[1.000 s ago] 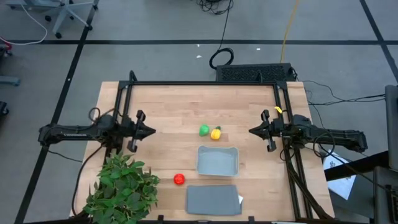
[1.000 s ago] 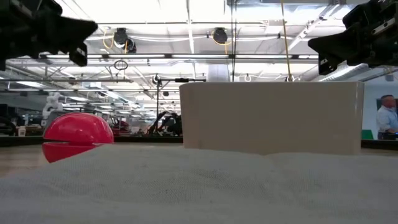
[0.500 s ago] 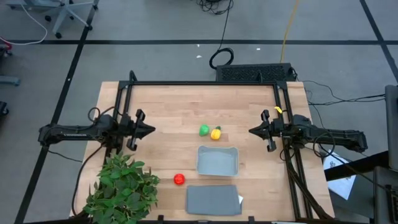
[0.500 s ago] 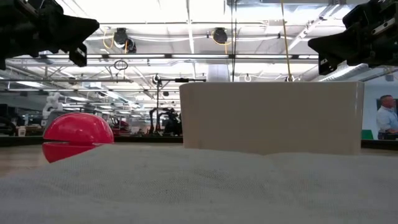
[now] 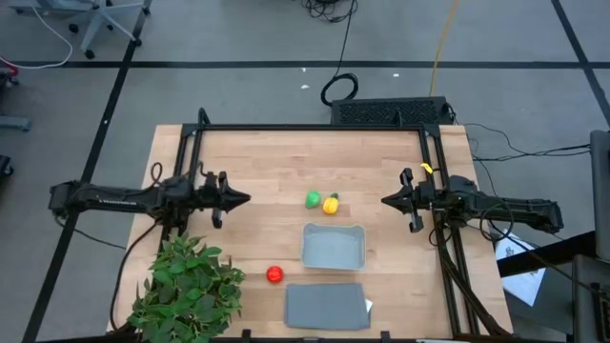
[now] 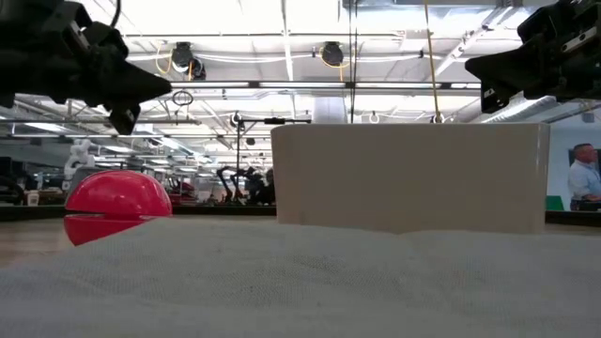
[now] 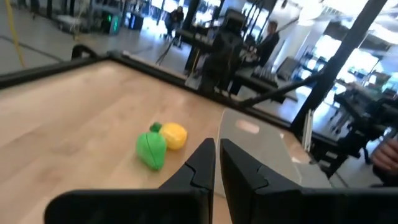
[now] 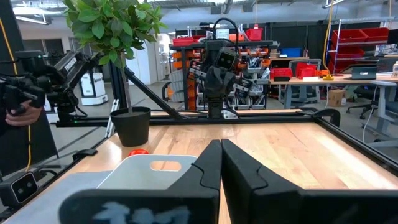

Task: Pick and placing Produce into tupperware
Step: Put the red tomato into the gray bin

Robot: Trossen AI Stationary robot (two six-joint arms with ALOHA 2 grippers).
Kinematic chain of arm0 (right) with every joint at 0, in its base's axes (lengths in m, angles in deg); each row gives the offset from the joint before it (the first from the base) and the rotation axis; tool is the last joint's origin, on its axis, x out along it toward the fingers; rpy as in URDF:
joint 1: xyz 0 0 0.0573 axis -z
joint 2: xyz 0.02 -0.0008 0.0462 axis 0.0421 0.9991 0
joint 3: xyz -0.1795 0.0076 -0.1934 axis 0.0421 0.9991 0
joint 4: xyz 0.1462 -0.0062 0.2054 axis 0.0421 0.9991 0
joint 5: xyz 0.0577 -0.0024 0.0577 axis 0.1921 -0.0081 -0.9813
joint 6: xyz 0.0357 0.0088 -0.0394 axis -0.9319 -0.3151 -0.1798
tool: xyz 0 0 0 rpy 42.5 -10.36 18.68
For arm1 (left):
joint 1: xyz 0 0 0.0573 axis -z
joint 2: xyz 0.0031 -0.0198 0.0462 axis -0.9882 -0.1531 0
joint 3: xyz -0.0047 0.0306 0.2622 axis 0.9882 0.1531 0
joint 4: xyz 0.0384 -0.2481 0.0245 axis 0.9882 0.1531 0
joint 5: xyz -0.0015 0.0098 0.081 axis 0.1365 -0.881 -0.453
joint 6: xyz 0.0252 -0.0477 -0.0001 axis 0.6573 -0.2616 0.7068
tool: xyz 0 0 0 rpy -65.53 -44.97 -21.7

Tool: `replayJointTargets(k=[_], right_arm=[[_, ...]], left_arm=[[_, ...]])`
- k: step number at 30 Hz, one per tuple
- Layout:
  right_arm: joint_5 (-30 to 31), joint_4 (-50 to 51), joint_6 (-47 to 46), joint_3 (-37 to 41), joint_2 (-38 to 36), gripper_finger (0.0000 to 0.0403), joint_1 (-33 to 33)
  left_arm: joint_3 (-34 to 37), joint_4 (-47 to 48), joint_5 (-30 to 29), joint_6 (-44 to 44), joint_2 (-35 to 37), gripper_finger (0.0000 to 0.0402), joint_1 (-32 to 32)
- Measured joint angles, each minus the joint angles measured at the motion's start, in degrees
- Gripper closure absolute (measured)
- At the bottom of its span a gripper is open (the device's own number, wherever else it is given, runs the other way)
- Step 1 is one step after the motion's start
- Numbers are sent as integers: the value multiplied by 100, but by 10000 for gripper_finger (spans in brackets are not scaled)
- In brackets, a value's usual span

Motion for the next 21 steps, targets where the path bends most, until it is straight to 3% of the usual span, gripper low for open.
replayJointTargets(k=[4,9,13,21], right_arm=[[1,-2,2,0,0,403,1],[1,-2,13,0,-2,403,0],[0,-3,4,0,-1,403,1],[1,0,2,0,0,403,0]], left_arm=[[-274,-43,53,264,-628,376,16],[-330,-1075,-1,715,-1333,376,124],[-332,-1566,-36,606,-1767,376,102],[-346,-1555,-33,299,-2257,376,31]])
